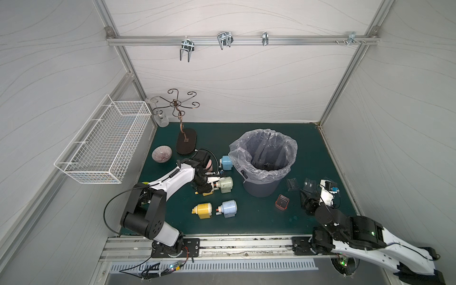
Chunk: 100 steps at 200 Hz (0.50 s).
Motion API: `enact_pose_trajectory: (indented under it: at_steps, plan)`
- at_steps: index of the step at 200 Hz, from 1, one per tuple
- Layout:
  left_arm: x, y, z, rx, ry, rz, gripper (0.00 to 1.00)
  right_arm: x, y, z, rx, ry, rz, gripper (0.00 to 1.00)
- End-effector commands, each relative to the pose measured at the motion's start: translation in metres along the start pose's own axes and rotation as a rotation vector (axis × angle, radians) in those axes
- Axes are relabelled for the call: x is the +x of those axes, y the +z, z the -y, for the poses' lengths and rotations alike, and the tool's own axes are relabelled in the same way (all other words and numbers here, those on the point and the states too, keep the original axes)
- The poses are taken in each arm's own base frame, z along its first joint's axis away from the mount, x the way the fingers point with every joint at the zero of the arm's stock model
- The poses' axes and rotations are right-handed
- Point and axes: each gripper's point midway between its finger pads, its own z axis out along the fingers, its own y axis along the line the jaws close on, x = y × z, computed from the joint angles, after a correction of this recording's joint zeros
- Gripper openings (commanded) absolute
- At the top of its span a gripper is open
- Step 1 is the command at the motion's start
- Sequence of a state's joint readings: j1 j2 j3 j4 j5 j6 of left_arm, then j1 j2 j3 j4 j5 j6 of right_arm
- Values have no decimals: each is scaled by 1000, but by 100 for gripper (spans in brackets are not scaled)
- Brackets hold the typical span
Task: Take out the pencil sharpener tray and clean the shavings
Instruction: Pick up the pencil sharpener from the center of the board.
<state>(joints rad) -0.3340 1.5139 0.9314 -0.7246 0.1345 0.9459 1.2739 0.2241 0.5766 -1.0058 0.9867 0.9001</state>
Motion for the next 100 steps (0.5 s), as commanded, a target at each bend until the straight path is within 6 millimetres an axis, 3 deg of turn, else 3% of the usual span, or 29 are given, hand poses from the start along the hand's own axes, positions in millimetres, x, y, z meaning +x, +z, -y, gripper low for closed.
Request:
enact_pose_trajectory:
  at_steps: [1,25,38,66,100]
  plan:
    - [-5,-10,-7,-46,-3,24,31,-4,-3,4,3,14,4,73]
    - [-6,-23,2,-25,-21,22,15,-6,-3,-2,-18,0,6,72]
    - [-6,-33,6,-21,-33,16,0,-8,-3,-7,-39,-14,12,72]
    - [-1,-59,22,-8,-38,-4,0,-18,-6,-24,-134,-21,59,72]
    - [1,-97,35,-21,-31,-5,0,-42,-25,-61,-376,-104,189,69]
